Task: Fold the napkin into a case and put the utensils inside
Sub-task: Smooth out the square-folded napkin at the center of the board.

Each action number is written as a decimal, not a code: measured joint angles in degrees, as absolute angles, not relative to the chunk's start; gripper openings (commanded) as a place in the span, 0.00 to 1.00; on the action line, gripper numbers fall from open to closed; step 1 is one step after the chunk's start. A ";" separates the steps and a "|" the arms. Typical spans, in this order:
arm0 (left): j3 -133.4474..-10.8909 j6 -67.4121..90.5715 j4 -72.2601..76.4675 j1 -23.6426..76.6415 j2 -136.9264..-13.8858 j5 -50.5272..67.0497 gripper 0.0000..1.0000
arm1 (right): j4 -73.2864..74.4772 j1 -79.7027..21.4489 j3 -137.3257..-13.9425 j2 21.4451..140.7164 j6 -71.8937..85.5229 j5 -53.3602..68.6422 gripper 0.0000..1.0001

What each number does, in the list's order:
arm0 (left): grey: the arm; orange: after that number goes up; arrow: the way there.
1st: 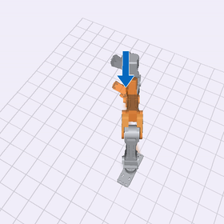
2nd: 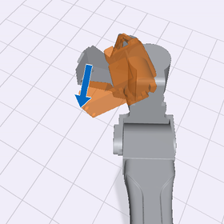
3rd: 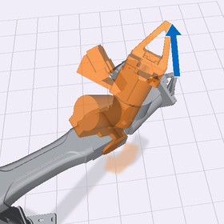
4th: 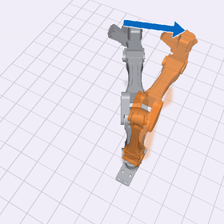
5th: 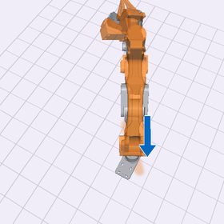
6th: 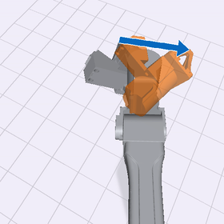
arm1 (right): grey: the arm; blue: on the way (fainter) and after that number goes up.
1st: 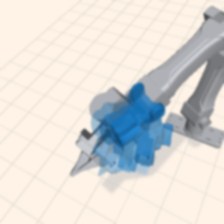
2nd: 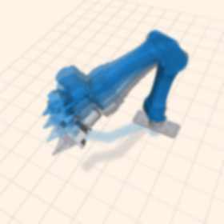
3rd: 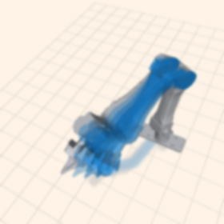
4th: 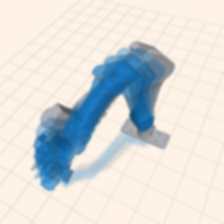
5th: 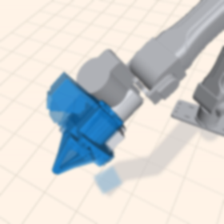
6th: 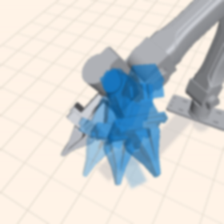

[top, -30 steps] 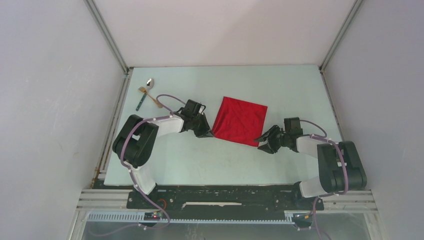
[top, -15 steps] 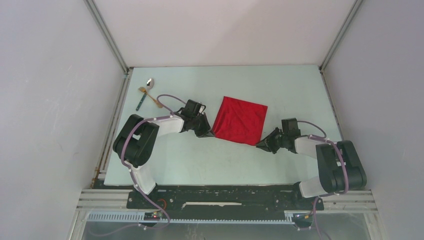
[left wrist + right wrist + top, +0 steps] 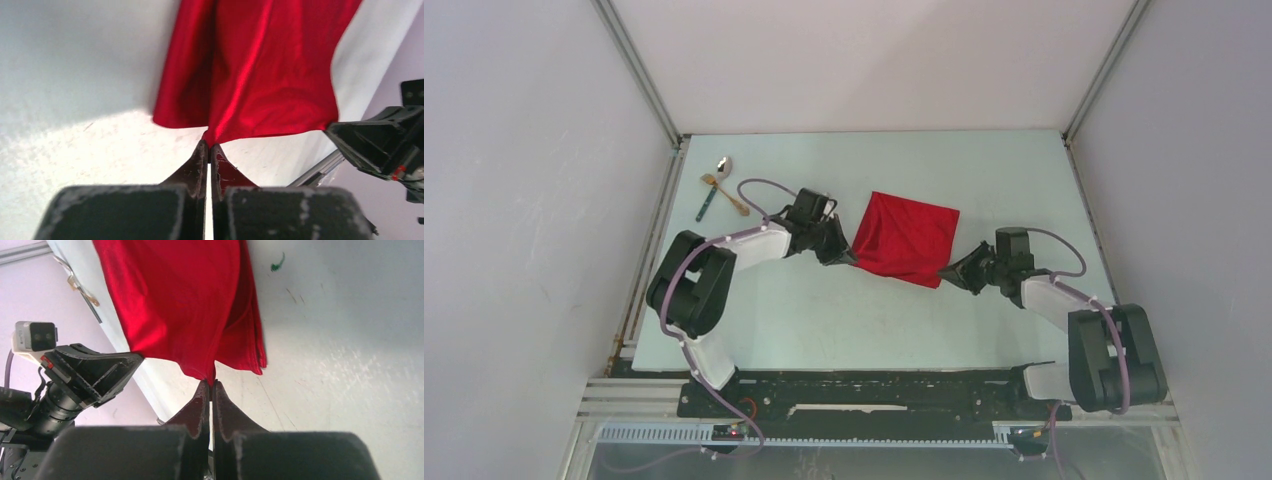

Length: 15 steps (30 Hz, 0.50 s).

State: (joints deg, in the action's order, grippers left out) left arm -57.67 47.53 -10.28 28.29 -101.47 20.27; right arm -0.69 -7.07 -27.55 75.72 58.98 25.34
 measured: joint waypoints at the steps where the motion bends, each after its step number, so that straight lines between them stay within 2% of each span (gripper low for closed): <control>1: -58.78 47.53 -10.70 28.27 -101.47 20.32 0.00 | -0.73 -6.70 -28.05 75.92 58.85 25.65 0.00; 7: -65.47 47.40 -11.22 27.44 -101.75 20.25 0.00 | -3.05 -5.54 -30.06 80.05 58.59 27.53 0.00; 15: -65.89 46.89 -11.68 25.61 -104.40 20.25 0.00 | -3.29 -5.72 -30.26 81.56 57.76 28.40 0.00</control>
